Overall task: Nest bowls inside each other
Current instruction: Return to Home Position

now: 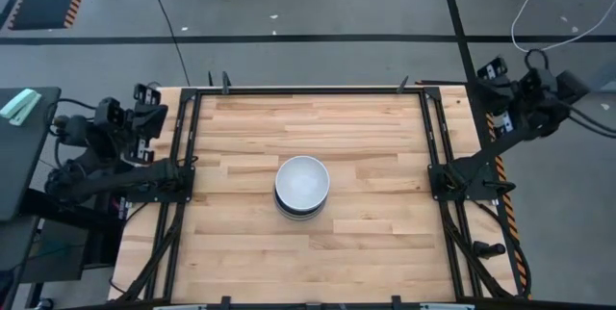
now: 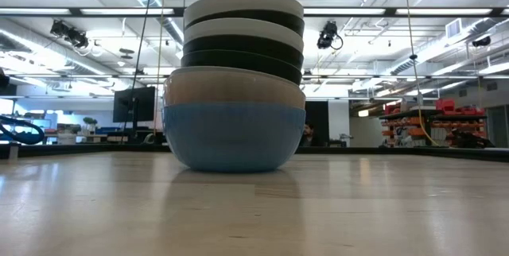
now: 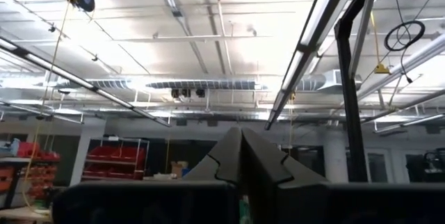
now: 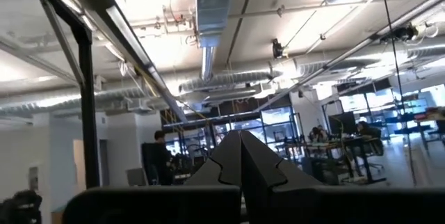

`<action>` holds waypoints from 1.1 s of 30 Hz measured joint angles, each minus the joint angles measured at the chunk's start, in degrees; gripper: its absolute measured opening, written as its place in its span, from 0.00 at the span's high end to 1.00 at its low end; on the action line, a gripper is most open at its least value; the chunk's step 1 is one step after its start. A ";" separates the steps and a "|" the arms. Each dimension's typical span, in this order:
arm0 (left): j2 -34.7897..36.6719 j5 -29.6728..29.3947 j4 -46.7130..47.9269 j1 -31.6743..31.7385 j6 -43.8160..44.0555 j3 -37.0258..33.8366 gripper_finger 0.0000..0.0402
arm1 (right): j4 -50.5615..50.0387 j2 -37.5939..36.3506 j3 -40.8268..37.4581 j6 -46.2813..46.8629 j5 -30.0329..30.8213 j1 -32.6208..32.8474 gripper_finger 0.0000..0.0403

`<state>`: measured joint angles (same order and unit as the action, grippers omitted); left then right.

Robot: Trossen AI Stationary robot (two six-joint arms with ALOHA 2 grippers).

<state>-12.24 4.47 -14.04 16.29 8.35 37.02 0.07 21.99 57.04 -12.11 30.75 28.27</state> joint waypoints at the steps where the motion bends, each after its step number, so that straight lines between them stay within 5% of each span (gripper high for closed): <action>1: 0.01 0.00 -0.22 0.00 0.05 -0.38 0.94 | 1.03 -1.34 -1.97 0.65 0.09 0.00 0.99; 11: 1.05 -0.61 0.68 0.00 -0.08 -0.99 0.96 | 10.97 -13.24 -20.20 8.12 -1.05 0.00 0.98; 19: 4.63 -0.65 4.45 0.00 0.40 -4.11 0.96 | 13.40 -13.94 -27.45 13.46 -1.25 0.00 0.98; 27: 12.11 -1.27 -5.35 0.00 4.75 -14.38 0.94 | 21.06 -15.35 -34.39 15.56 -2.27 0.00 0.99; 33: 11.60 -1.27 -3.95 -0.02 6.41 -15.71 0.98 | 24.32 -16.53 -38.83 17.96 -2.32 0.00 0.99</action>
<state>-0.63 3.20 -17.99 16.28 14.76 21.32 24.39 5.46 18.21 5.85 28.42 28.27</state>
